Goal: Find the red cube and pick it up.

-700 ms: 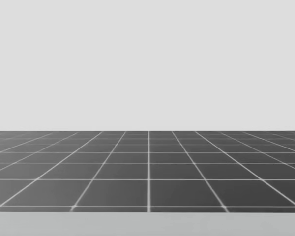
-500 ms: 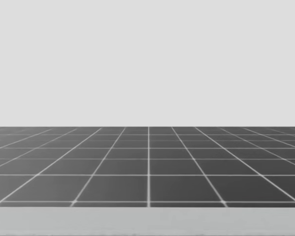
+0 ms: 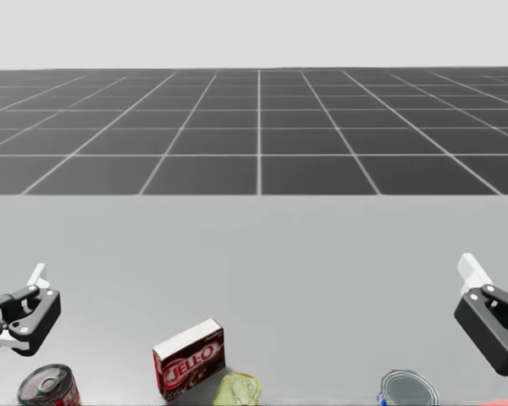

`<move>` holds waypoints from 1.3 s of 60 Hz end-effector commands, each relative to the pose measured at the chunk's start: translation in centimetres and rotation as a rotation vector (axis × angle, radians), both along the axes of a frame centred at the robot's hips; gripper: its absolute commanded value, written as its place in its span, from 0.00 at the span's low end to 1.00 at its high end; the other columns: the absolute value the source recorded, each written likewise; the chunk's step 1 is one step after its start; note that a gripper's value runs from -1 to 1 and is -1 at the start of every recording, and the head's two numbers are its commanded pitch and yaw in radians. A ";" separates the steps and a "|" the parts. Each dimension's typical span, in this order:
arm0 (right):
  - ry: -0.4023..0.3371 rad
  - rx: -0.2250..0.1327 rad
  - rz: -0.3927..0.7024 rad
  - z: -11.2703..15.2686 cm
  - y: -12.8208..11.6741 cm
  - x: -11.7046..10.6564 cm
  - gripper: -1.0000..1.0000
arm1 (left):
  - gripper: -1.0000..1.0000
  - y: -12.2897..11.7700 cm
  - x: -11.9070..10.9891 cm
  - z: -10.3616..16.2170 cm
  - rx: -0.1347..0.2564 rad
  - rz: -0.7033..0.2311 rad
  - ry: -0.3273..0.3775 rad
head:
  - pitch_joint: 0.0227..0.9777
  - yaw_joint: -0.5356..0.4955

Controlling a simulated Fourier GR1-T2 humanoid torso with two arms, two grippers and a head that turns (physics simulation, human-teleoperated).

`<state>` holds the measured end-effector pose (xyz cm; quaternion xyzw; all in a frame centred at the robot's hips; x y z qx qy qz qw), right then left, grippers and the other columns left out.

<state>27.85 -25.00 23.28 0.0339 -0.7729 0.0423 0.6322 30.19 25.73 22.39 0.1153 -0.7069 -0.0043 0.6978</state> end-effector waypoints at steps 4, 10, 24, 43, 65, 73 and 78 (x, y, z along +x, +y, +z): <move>0.009 0.005 0.012 0.0 0.0 0.0 0.00 | 0.00 -0.1 0.0 0.0 0.004 -0.001 -0.002 | 0.60 0.52; 0.012 0.006 0.012 0.0 -0.1 0.0 0.00 | 0.00 -0.1 0.1 0.0 0.004 -0.004 -0.002 | 0.66 0.50; 0.013 0.009 0.010 0.0 -0.1 0.0 0.00 | 0.00 -0.2 0.1 0.0 0.001 -0.010 -0.003 | 0.76 0.40; 0.016 0.021 0.014 0.1 -0.2 0.0 0.00 | 0.00 -0.8 0.1 0.1 -0.005 -0.030 -0.002 | 0.88 0.17; 0.044 0.124 0.093 1.7 0.2 -1.7 0.00 | 0.00 -0.7 -0.2 0.2 -0.031 -0.037 0.001 | 0.88 0.11; 0.043 0.114 0.080 2.3 -0.5 -3.5 0.00 | 0.00 -0.7 -0.2 0.2 -0.034 -0.037 0.002 | 0.88 0.11; 0.026 0.094 0.084 2.5 -1.3 -4.9 0.00 | 0.00 -0.7 -0.2 0.2 -0.035 -0.037 0.004 | 0.88 0.11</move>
